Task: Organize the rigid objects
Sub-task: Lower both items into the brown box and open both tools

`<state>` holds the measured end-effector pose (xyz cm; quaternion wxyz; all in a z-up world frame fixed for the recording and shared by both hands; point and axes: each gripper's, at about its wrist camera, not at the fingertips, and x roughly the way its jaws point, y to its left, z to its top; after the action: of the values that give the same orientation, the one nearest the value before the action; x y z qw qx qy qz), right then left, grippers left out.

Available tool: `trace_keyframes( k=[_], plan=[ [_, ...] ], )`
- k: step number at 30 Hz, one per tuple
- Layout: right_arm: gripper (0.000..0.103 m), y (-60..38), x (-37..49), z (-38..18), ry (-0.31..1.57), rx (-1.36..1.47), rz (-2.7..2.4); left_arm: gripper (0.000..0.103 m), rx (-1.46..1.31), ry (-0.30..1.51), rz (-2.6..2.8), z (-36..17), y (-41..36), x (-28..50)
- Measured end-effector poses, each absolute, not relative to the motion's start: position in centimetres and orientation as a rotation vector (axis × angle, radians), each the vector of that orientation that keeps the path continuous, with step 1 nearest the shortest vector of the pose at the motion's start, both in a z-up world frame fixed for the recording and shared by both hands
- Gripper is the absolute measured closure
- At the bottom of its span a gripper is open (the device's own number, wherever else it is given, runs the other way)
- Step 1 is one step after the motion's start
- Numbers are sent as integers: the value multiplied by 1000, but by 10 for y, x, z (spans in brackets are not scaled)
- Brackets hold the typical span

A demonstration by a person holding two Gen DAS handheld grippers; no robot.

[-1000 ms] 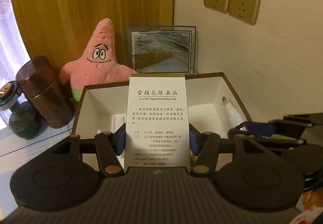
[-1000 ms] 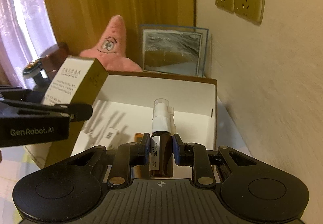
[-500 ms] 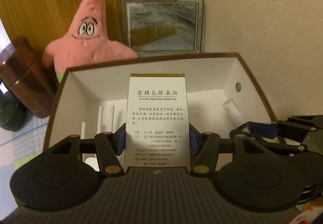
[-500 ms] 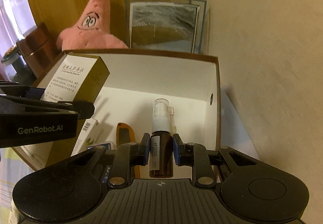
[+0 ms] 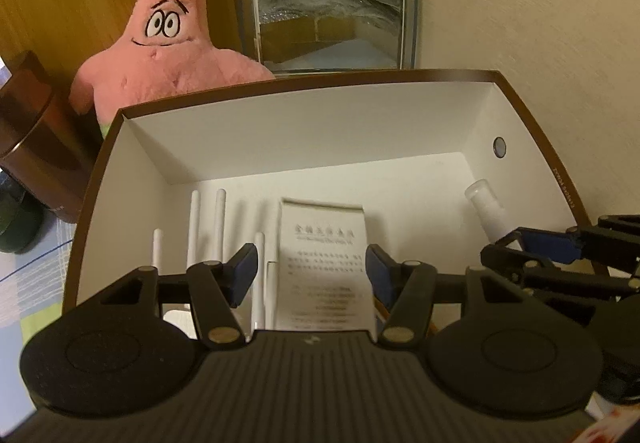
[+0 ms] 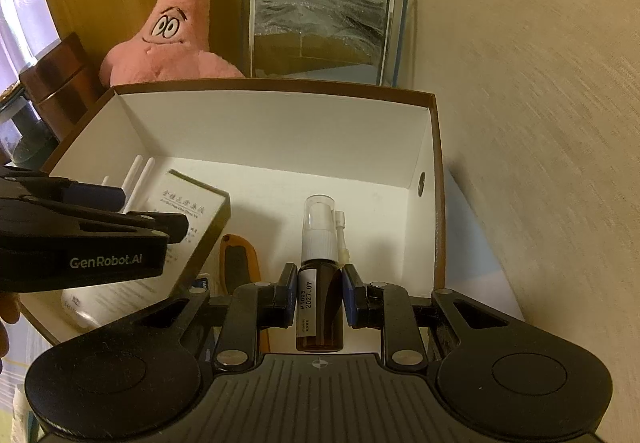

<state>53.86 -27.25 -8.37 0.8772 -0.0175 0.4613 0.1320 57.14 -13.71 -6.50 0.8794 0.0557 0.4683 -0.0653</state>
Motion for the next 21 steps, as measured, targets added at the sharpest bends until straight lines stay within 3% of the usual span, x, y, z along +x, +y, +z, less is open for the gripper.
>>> trace_keyframes(
  k=[21],
  plan=[
    [80,-283,533,-74,953,28,259,47,92,971,-112,-57,-107,554]
  ],
)
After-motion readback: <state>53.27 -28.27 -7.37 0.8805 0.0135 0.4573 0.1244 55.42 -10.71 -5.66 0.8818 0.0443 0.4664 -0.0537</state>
